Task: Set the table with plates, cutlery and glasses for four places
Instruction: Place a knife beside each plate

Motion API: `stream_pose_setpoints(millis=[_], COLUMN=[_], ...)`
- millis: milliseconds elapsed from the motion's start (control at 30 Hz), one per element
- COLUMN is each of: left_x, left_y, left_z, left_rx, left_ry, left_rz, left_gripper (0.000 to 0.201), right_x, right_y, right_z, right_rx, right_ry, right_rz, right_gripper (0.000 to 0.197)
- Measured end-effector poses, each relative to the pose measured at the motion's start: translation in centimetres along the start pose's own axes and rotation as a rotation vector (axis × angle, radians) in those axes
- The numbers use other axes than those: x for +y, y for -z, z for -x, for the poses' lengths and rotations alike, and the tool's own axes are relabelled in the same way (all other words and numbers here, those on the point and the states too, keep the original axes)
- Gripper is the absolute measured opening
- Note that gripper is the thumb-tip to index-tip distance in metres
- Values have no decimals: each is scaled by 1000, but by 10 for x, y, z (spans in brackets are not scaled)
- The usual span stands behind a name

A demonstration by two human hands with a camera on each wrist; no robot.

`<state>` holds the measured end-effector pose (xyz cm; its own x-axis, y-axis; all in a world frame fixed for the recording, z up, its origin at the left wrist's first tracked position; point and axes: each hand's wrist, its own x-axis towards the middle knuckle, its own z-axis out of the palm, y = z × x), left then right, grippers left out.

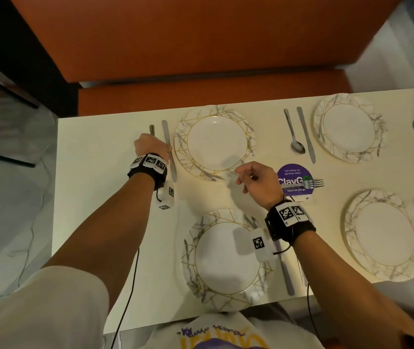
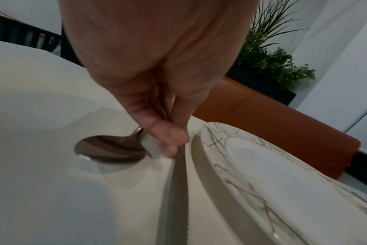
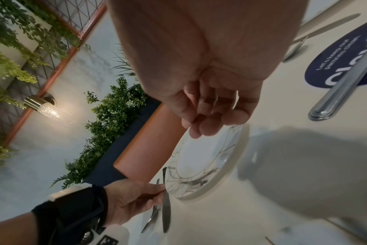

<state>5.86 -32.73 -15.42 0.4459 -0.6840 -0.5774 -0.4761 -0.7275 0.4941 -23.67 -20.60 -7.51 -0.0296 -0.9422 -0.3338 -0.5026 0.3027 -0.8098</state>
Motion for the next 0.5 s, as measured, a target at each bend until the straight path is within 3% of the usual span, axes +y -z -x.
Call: stream_pose_setpoints(millis=[100,200,500], left_x=[10,18,21], left_y=[6,7,9], left_z=[24,38,47], left_rx=[106,104,100], left_ry=[-8,-43,-45], left_rz=[-78,-181,-209], left_gripper=[36,36,35], right_x=[0,2,9], right_y=[0,0,4], right_z=[-1,-2,-2], right_rx=[10,8,11], right_ry=[6,4,-12], right_rz=[-27,-33,-41], right_gripper=[22,22,18])
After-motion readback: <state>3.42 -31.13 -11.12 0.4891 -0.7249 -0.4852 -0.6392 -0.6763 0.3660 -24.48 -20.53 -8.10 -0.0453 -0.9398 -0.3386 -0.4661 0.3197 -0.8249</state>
